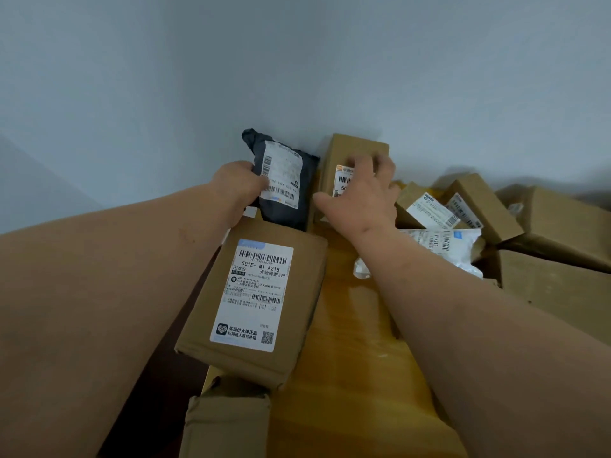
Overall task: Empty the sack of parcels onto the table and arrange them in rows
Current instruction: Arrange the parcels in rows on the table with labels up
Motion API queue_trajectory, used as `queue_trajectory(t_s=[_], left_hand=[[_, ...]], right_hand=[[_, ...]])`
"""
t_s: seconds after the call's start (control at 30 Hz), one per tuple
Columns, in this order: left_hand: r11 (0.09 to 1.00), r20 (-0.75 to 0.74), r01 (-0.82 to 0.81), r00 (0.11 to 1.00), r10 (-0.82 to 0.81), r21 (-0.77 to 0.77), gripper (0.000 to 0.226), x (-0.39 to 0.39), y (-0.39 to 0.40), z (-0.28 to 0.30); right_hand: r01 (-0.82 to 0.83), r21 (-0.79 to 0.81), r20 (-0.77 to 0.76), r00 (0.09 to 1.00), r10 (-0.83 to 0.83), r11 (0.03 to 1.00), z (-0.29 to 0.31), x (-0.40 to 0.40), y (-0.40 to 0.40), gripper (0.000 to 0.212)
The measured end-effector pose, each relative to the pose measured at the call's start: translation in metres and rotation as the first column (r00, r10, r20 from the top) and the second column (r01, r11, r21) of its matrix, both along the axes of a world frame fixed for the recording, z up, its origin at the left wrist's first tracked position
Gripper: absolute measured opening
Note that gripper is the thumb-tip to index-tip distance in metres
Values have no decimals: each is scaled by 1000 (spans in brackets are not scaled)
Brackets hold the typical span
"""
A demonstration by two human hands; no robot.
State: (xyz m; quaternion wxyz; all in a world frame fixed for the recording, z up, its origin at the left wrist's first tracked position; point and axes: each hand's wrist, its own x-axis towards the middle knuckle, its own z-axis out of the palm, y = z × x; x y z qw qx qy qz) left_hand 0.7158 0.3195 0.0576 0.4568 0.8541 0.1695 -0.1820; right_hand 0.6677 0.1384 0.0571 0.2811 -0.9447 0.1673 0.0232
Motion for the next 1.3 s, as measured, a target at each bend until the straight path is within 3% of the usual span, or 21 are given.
queue_trajectory(t_s=[0.17,0.33,0.5,0.63,0.73,0.83,1.0,1.07,1.13,1.2,1.3], left_hand=[[983,137,-72,986,96,-170,12,-14,0,31],[947,144,-64,983,115,-315,10,-38,-4,69],[914,13,72,997,-73,-398,16,-75,-25,99],[899,-142,197,952,-270,-390,24,-107,-38,109],[861,-296,336,838,-458,-381,19,-131,-47,115],[801,-467,491,650,-599,-342,13,-152,-57,118],[703,-638,655,422,-644,-277,31,-180,-78,110],[655,-674,726,376,-635,-212,36,-184,-83,107],[611,-581,791,486,-652,-24,34,-180,-83,105],[630,-335,746,662,-670,214,31,-170,-78,101],[814,62,458,858,-510,357,30,-148,-59,91]], right_hand=[[23,-2,76,997,-23,1000,28,-10,-16,79],[75,66,109,991,-82,995,52,-32,-34,78],[148,100,57,986,-154,984,84,-55,-53,82],[110,20,-142,984,-106,994,106,-76,-68,90],[11,-44,-260,965,-22,999,118,-94,-79,91],[-73,-58,-349,936,49,996,119,-107,-83,96],[-107,-10,-397,913,94,994,113,-116,-85,101],[-109,10,-378,920,104,994,110,-117,-86,97],[-96,33,-339,935,102,995,106,-116,-84,93],[-93,27,-283,954,97,995,103,-115,-80,91],[-85,76,-200,975,99,993,98,-110,-71,88]])
